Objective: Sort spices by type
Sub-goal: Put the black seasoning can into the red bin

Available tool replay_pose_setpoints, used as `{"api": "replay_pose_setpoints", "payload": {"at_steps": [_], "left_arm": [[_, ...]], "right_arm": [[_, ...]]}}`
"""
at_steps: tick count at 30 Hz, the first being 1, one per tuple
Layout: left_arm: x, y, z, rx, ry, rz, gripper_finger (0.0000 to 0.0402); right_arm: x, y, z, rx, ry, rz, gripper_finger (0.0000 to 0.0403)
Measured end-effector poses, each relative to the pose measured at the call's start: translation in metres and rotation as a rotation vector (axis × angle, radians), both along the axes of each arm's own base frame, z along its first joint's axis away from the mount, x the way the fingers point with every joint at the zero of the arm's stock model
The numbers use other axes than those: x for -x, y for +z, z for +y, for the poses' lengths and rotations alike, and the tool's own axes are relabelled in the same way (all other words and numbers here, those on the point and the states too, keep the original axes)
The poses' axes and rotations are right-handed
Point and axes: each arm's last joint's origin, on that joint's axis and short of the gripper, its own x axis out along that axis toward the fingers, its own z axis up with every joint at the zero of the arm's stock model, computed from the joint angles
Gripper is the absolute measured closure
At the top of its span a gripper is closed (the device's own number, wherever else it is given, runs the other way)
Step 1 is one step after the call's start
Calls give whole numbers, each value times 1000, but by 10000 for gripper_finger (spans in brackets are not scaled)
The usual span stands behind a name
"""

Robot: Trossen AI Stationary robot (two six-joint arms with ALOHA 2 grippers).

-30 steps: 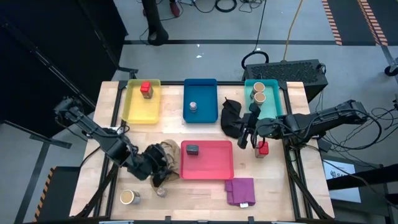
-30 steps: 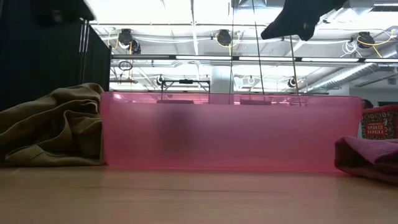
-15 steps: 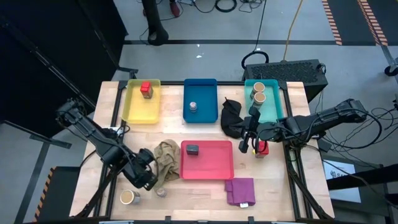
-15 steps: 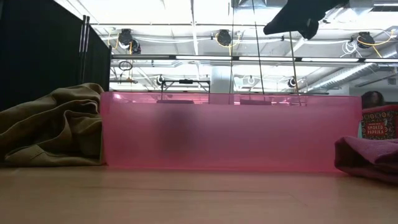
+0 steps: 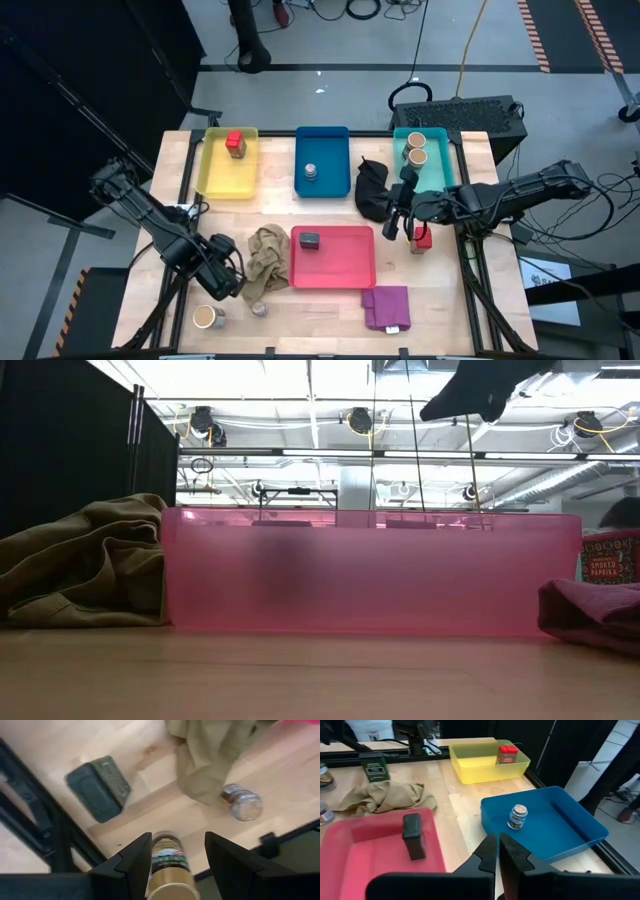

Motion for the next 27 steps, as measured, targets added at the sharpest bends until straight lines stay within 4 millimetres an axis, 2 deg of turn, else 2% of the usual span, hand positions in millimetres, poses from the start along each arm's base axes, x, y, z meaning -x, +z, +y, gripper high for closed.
{"api": "replay_pose_setpoints", "payload": {"at_steps": [14,18,22,27], "left_arm": [[19,-5,-10,-74,50,38,217],[23,-14,-8,-106,79,62,245],[24,-14,-5,-157,83,32,279],[27,-10,-2,-158,65,19,300]], "right_arm": [[-2,0,-18,21,-69,8,403],[-2,0,-21,21,-82,8,403],[-2,0,-23,20,-90,8,403],[-2,0,-25,20,-98,8,403]]}}
